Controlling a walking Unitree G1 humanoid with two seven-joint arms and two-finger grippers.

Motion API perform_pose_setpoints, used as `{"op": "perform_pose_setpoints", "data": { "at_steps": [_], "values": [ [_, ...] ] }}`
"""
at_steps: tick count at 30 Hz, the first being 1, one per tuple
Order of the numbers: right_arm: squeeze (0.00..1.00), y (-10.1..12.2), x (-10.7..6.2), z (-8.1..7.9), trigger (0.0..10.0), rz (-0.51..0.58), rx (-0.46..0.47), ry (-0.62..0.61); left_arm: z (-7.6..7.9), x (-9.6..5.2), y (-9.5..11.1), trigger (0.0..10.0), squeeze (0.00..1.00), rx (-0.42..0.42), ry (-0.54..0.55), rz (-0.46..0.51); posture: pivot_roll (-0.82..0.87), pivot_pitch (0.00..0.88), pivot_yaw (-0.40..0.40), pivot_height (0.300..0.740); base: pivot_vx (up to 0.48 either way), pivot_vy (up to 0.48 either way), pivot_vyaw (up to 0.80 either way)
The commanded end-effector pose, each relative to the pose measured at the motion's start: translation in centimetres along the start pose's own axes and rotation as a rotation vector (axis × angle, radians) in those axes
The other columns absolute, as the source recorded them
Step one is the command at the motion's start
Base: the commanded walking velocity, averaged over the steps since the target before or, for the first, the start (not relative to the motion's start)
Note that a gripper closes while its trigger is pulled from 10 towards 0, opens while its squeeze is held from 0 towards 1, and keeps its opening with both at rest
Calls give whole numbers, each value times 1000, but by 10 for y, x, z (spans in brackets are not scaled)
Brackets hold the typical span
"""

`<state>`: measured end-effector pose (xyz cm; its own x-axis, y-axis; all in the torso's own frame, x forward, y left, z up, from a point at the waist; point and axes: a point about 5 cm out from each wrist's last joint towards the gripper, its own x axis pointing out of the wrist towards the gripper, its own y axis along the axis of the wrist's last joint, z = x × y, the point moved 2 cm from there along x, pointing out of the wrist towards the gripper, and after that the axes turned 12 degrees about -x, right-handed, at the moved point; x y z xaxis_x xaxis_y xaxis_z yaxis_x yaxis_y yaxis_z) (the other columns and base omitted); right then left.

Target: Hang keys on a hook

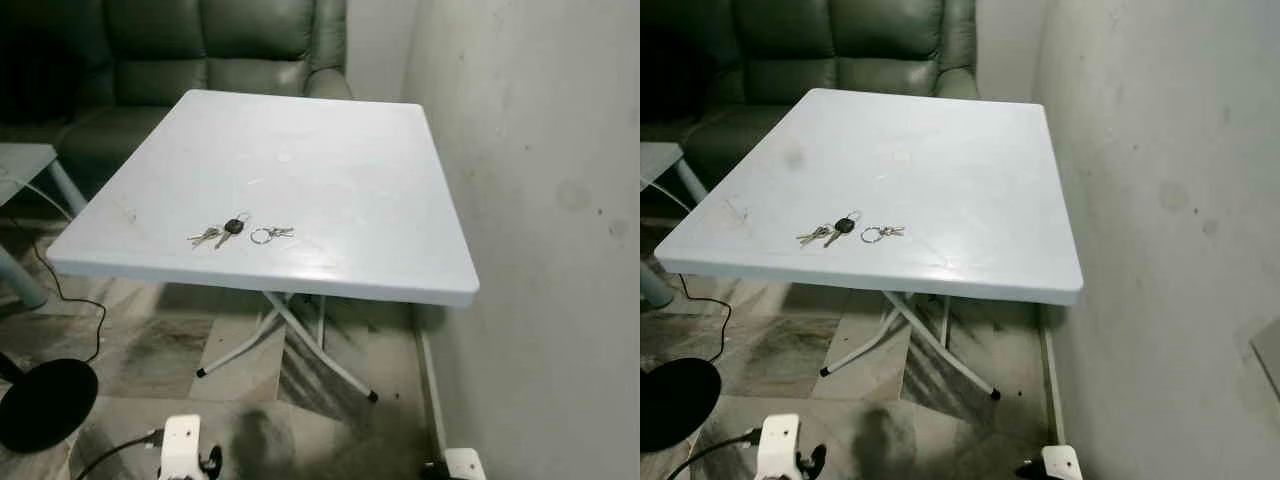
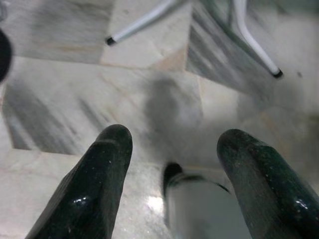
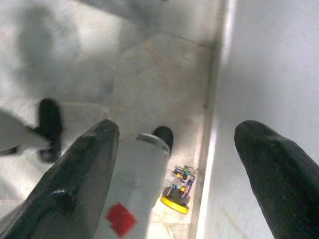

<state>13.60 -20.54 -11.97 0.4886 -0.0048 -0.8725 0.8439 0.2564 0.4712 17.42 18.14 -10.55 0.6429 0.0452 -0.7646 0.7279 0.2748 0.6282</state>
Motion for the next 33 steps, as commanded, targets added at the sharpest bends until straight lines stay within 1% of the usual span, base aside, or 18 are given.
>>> {"op": "perform_pose_setpoints", "data": {
  "at_steps": [1, 33],
  "values": [
    [0, 7, 2, -5, 10000, 21, 6, 9, -9, 0, 5, 10000, 0, 0, 22, 11, -75, 0, -25, 740, 0, 480, 0],
    [0, 7, 2, -6, 10000, 23, 19, 18, -9, 1, 7, 10000, 0, -12, 26, 15, -72, 0, -26, 740, 0, 480, 0]
  ]
}}
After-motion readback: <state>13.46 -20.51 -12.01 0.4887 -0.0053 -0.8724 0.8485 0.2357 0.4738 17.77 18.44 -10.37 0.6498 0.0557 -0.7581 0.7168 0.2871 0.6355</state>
